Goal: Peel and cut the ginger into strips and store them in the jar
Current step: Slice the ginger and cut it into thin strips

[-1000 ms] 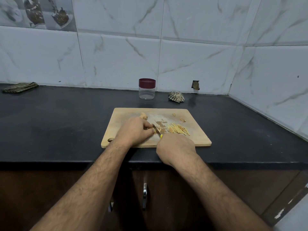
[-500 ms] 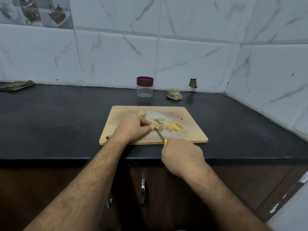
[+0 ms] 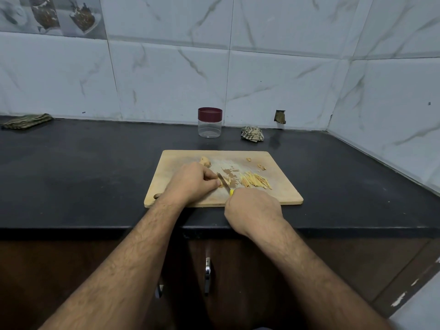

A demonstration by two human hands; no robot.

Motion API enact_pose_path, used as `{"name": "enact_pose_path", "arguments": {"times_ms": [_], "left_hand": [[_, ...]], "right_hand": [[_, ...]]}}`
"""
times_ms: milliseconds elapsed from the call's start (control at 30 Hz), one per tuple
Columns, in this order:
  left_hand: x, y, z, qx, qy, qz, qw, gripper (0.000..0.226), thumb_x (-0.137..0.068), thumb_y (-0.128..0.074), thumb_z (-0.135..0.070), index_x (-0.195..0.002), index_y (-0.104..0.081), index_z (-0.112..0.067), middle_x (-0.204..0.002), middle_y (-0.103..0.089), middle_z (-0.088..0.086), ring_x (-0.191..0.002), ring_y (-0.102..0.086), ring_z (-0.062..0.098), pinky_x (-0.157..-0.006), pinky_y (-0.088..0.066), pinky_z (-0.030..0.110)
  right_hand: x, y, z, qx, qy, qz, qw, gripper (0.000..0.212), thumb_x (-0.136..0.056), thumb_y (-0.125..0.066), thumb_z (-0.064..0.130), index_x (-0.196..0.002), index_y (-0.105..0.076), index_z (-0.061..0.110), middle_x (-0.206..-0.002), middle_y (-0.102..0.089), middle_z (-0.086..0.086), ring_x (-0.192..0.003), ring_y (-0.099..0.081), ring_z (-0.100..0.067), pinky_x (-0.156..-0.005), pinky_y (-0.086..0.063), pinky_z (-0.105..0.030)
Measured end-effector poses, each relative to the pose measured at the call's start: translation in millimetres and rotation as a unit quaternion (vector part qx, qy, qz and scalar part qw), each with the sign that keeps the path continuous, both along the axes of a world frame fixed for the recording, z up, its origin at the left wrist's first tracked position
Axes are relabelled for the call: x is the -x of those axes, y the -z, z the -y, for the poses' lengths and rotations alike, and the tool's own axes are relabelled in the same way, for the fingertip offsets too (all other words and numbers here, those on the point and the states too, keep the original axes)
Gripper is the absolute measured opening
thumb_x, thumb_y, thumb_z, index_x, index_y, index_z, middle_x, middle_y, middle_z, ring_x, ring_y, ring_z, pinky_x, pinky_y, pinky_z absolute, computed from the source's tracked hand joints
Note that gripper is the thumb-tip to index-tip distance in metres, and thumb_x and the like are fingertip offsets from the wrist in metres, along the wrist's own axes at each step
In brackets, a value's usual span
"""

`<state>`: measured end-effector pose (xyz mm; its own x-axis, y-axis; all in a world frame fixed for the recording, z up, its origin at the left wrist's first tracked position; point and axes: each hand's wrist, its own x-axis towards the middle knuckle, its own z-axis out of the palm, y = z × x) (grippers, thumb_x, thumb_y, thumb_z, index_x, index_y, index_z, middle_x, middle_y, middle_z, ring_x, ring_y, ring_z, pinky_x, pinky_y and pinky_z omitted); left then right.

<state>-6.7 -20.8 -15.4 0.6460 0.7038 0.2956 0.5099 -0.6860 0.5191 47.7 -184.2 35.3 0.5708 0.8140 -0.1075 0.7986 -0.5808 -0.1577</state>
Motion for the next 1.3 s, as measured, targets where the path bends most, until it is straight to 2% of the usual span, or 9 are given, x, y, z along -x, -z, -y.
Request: {"name": "enact_pose_path", "arguments": {"times_ms": [233, 367, 467, 533, 667, 733, 933, 1100, 1300], "left_hand": [[0.2, 1.2, 0.9, -0.001, 0.005, 0.007, 1.000, 0.019, -0.087, -0.071, -0.033, -0.103, -0.078, -0.025, -0.111, -0.072, -0.015, -0.108, -0.061, 0.004, -0.087, -0.049, 0.026], [-0.3, 0.6, 1.4, -0.007, 0.001, 0.005, 1.000, 0.020, -0.087, -0.070, -0.035, -0.103, -0.078, -0.026, -0.111, -0.072, -0.016, -0.100, -0.063, 0.004, -0.079, -0.046, 0.023], [-0.2, 0.8, 2.5, -0.011, -0.002, 0.002, 1.000, 0.020, -0.087, -0.070, -0.035, -0.103, -0.078, -0.026, -0.110, -0.071, -0.017, -0.096, -0.063, 0.005, -0.077, -0.046, 0.024], [0.0, 0.8, 2.1, -0.015, -0.002, 0.000, 1.000, 0.020, -0.087, -0.070, -0.035, -0.103, -0.078, -0.026, -0.110, -0.072, -0.017, -0.096, -0.063, 0.005, -0.080, -0.049, 0.026], [0.5, 0.5, 2.3, -0.007, -0.001, 0.002, 1.000, 0.020, -0.087, -0.070, -0.034, -0.103, -0.078, -0.026, -0.109, -0.072, -0.015, -0.100, -0.063, 0.006, -0.088, -0.051, 0.031], [0.4, 0.9, 2.1, -0.007, -0.002, 0.001, 1.000, 0.020, -0.087, -0.071, -0.035, -0.103, -0.078, -0.026, -0.109, -0.073, -0.014, -0.104, -0.062, 0.006, -0.089, -0.051, 0.031], [1.3, -1.7, 5.4, -0.013, -0.003, -0.002, 1.000, 0.020, -0.088, -0.070, -0.035, -0.104, -0.077, -0.026, -0.104, -0.074, -0.012, -0.091, -0.060, 0.005, -0.072, -0.041, 0.023], [2.6, -2.3, 1.3, 0.021, 0.008, 0.001, 1.000, 0.020, -0.087, -0.072, -0.033, -0.104, -0.078, -0.025, -0.110, -0.073, -0.011, -0.113, -0.059, 0.007, -0.089, -0.047, 0.027], [0.8, 0.0, -1.9, 0.027, 0.008, 0.002, 1.000, 0.019, -0.086, -0.073, -0.032, -0.103, -0.078, -0.025, -0.110, -0.073, -0.011, -0.115, -0.058, 0.007, -0.096, -0.047, 0.032]], "right_hand": [[-2.0, 1.7, -3.7, 0.007, -0.018, 0.022, 1.000, 0.029, -0.098, -0.043, 0.019, -0.124, -0.057, 0.014, -0.118, -0.060, -0.005, -0.092, -0.050, -0.023, -0.074, -0.041, -0.035], [-0.4, -1.4, -4.2, -0.001, -0.009, 0.013, 1.000, 0.028, -0.099, -0.044, 0.020, -0.123, -0.057, 0.014, -0.119, -0.061, -0.005, -0.104, -0.056, -0.024, -0.078, -0.043, -0.035], [1.4, -2.0, -4.1, 0.003, -0.005, 0.008, 1.000, 0.029, -0.099, -0.045, 0.020, -0.124, -0.056, 0.013, -0.120, -0.061, -0.007, -0.098, -0.054, -0.024, -0.079, -0.044, -0.036], [2.8, -2.0, -4.5, 0.007, -0.002, 0.009, 1.000, 0.029, -0.099, -0.046, 0.019, -0.125, -0.056, 0.013, -0.119, -0.061, -0.007, -0.093, -0.051, -0.023, -0.077, -0.043, -0.036], [4.5, -5.5, -6.2, 0.008, -0.005, 0.002, 1.000, 0.032, -0.098, -0.047, 0.018, -0.128, -0.055, 0.013, -0.125, -0.059, -0.007, -0.107, -0.055, -0.025, -0.079, -0.040, -0.035], [4.5, -5.8, -5.0, 0.012, -0.009, 0.002, 1.000, 0.032, -0.098, -0.048, 0.018, -0.128, -0.055, 0.014, -0.125, -0.059, -0.006, -0.103, -0.054, -0.024, -0.079, -0.039, -0.035], [2.5, 4.3, 16.8, 0.022, -0.008, 0.006, 1.000, 0.025, -0.099, -0.047, 0.017, -0.121, -0.057, 0.016, -0.106, -0.058, -0.004, -0.089, -0.051, -0.023, -0.075, -0.043, -0.036], [0.9, 3.4, 28.7, 0.002, -0.003, 0.000, 1.000, 0.023, -0.101, -0.043, 0.020, -0.119, -0.057, 0.016, -0.113, -0.061, -0.005, -0.094, -0.055, -0.023, -0.075, -0.044, -0.036], [2.0, 3.1, 17.2, -0.012, -0.007, 0.000, 1.000, 0.021, -0.099, -0.044, 0.019, -0.115, -0.057, 0.015, -0.101, -0.056, -0.004, -0.088, -0.052, -0.023, -0.073, -0.045, -0.035]]}}
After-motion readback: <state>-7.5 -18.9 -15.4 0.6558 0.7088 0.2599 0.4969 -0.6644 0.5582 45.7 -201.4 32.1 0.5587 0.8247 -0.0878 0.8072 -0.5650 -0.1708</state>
